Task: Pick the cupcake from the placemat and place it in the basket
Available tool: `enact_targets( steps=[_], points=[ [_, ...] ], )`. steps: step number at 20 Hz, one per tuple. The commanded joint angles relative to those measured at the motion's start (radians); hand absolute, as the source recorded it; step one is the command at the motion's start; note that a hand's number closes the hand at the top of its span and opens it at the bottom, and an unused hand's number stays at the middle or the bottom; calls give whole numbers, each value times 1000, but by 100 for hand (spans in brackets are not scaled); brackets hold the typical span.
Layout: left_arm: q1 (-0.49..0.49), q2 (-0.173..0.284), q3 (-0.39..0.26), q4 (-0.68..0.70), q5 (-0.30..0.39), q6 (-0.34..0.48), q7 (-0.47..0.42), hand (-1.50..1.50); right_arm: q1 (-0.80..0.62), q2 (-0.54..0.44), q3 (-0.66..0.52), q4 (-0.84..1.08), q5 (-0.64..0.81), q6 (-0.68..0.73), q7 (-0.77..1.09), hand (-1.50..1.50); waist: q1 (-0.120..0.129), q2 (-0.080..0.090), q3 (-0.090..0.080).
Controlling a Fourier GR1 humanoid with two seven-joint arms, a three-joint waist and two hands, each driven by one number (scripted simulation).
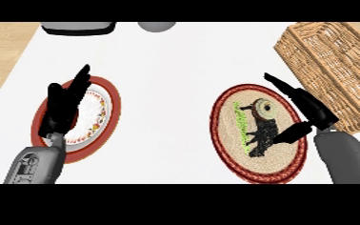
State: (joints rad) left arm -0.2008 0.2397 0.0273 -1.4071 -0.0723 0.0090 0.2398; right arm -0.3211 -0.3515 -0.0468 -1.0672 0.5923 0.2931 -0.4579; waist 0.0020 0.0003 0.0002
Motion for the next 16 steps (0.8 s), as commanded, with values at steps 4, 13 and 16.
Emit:
enact_targets(
  steps=[4,13,16],
  points=[
    [26,5,32,-28,-11,-40,9,0,-4,66,19,51,48,-58,-7,-150,2,0,0],
    [-15,-40,42,36,-43,-29,-41,0,-40,64,17,167,99,-112,-101,150,2,1,0],
    [12,-42,44,34,-43,-26,-53,0,-79,39,19,225,157,-213,-156,150,6,2,0]
  ],
)
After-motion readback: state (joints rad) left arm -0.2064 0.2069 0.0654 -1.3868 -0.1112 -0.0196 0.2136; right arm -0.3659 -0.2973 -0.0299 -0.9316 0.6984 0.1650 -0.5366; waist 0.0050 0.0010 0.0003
